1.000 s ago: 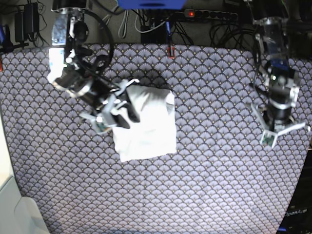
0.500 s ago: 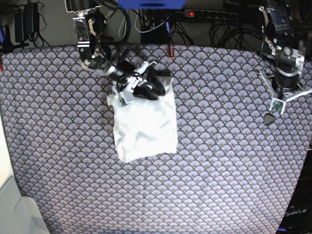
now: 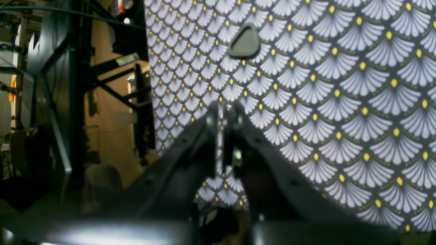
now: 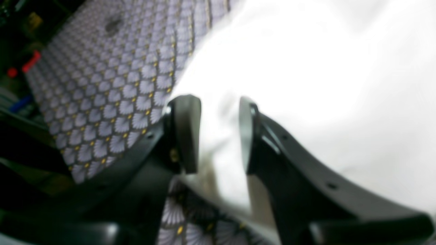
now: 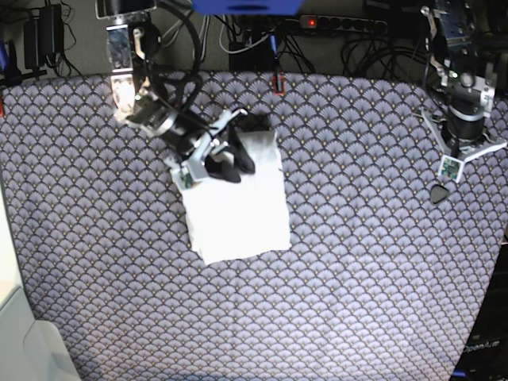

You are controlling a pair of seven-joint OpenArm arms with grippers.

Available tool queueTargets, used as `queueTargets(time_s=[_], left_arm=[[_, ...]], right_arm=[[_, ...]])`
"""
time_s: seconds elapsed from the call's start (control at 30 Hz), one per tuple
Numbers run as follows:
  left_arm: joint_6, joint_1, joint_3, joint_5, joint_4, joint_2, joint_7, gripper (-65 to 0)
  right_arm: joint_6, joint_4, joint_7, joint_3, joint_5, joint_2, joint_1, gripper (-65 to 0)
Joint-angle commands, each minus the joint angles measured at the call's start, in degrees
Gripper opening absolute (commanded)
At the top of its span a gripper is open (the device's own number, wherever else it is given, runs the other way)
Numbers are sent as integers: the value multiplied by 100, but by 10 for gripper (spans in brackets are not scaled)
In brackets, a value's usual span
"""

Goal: Fold the T-shirt properly
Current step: 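Press and smooth the folded square's edge with the right gripper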

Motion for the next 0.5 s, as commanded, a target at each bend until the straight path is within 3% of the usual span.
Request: queueTargets(time_s=[0.0, 0.17, 0.47], left_arm=[[61, -16, -24, 30, 96, -67, -80, -647], [61, -16, -24, 65, 96, 47, -80, -647], [61, 230, -24, 74, 114, 170, -80, -647]], right_arm=[[87, 267, 36, -13, 128, -25, 120, -464], [87, 539, -412, -4, 128, -51, 542, -464], [87, -1202, -394, -48, 128, -271, 1860, -464]])
